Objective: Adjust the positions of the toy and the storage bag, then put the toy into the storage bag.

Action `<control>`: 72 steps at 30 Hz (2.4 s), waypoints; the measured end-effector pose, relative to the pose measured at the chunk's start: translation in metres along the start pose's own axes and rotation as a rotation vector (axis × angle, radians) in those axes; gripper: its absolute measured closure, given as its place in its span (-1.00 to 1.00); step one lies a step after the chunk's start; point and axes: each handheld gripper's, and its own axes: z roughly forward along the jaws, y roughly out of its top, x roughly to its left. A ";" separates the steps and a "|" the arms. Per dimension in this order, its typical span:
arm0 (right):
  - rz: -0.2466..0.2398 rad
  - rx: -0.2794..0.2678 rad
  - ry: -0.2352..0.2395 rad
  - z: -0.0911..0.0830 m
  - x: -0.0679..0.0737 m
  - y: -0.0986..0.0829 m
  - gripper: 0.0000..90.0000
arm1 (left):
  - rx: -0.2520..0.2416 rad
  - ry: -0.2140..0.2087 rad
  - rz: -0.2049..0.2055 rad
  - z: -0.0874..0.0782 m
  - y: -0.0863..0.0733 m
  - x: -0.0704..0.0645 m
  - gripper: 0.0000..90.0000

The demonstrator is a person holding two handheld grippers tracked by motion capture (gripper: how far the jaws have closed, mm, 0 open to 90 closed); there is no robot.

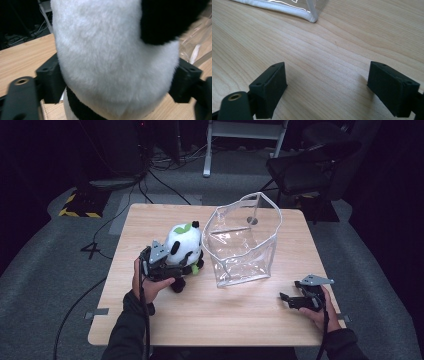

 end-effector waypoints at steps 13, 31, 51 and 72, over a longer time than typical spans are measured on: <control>0.000 0.000 0.001 0.000 0.000 0.000 -0.66 | -0.016 0.009 0.009 0.001 -0.003 -0.005 -0.26; -0.001 0.000 0.000 0.000 0.000 0.000 -0.66 | -0.047 -0.012 -0.019 -0.001 -0.013 0.002 -0.20; -0.002 0.001 -0.002 0.000 0.000 0.000 -0.66 | -0.058 -0.017 -0.022 -0.003 -0.014 0.001 -0.16; -0.001 0.000 -0.002 0.000 0.000 0.000 -0.66 | -0.122 0.001 -0.056 -0.013 -0.006 0.005 -0.10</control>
